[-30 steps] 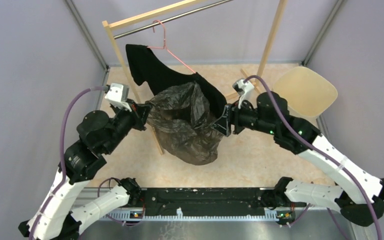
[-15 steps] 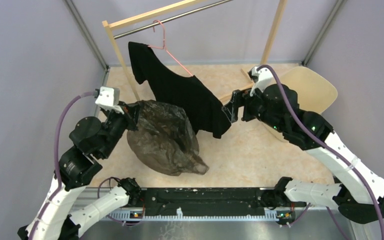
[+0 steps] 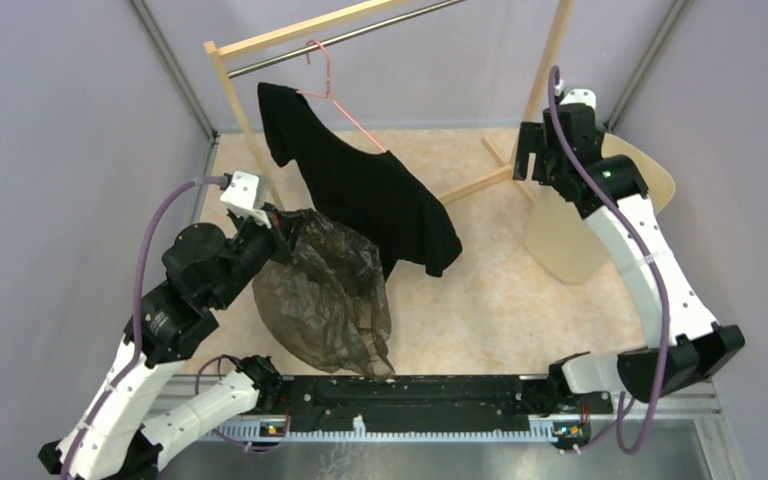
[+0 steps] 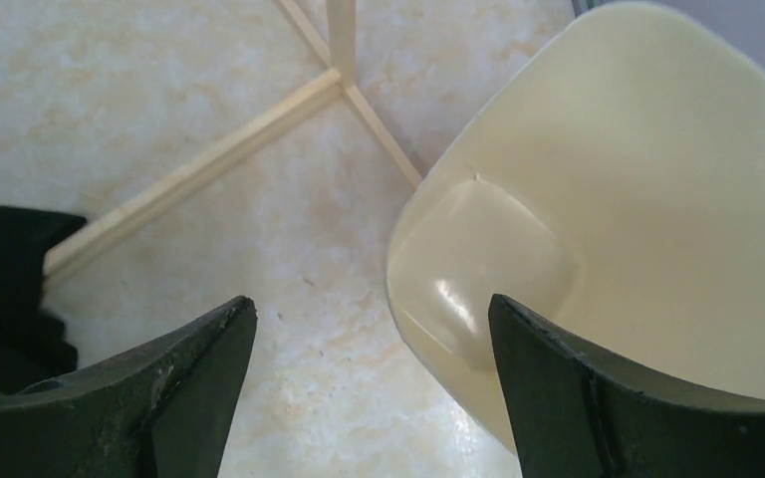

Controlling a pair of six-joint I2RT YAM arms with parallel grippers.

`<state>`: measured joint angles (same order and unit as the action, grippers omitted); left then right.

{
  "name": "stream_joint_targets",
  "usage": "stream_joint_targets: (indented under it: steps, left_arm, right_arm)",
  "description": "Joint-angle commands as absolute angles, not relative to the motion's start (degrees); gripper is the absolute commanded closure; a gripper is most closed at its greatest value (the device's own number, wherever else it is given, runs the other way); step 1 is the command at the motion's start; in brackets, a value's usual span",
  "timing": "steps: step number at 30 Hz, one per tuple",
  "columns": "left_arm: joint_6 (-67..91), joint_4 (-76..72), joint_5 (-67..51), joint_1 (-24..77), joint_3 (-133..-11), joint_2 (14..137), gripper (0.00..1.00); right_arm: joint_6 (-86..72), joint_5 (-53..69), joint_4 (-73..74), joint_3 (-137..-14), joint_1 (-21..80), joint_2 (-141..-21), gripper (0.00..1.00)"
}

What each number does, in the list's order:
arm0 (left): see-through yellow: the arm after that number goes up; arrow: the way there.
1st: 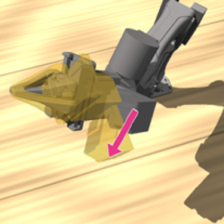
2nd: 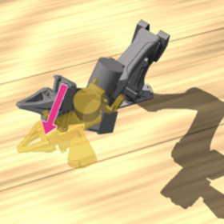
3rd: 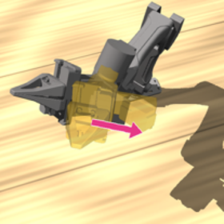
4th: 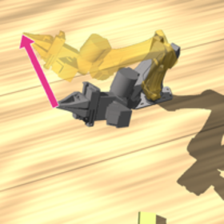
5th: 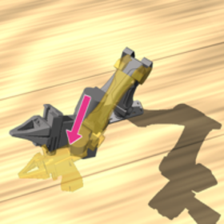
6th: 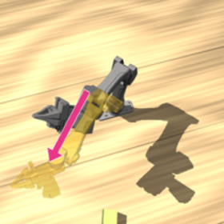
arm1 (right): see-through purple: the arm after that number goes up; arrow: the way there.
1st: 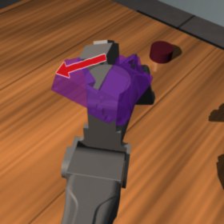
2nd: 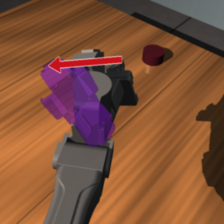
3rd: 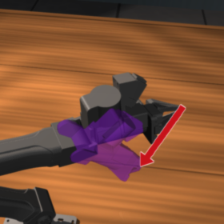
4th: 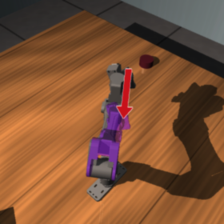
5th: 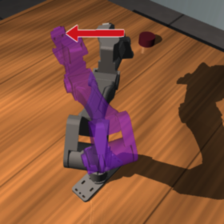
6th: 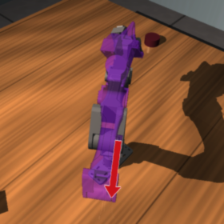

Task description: Put the trash bags into the trash bin

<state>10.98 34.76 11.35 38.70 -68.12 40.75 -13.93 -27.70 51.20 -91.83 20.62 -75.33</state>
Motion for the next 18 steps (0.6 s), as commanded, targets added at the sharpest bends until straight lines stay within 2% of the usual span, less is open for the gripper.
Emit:
stream_joint_targets:
  steps: [1,4,9,14,18]
  left_arm:
    - [11.86,33.08,9.20,38.72,-67.94,40.61,1.00]
    - [11.57,32.93,8.91,38.74,-68.07,40.76,1.00]
    - [10.95,32.60,8.53,38.69,-68.30,41.35,1.00]
    - [11.11,32.00,7.68,38.74,-67.98,41.83,1.00]
    - [11.63,31.23,6.52,38.73,-68.15,41.87,1.00]
  right_arm:
    - [-11.95,-21.92,52.60,-90.73,17.21,-77.62,0.14]
    - [-10.49,-21.44,52.81,-89.64,17.17,-78.83,0.20]
    - [-8.12,-19.84,52.05,-86.66,17.27,-79.16,0.37]
    - [-7.67,-15.98,52.05,-83.83,17.51,-76.89,0.56]
    - [-7.18,-15.57,54.23,-84.06,19.86,-75.66,0.79]
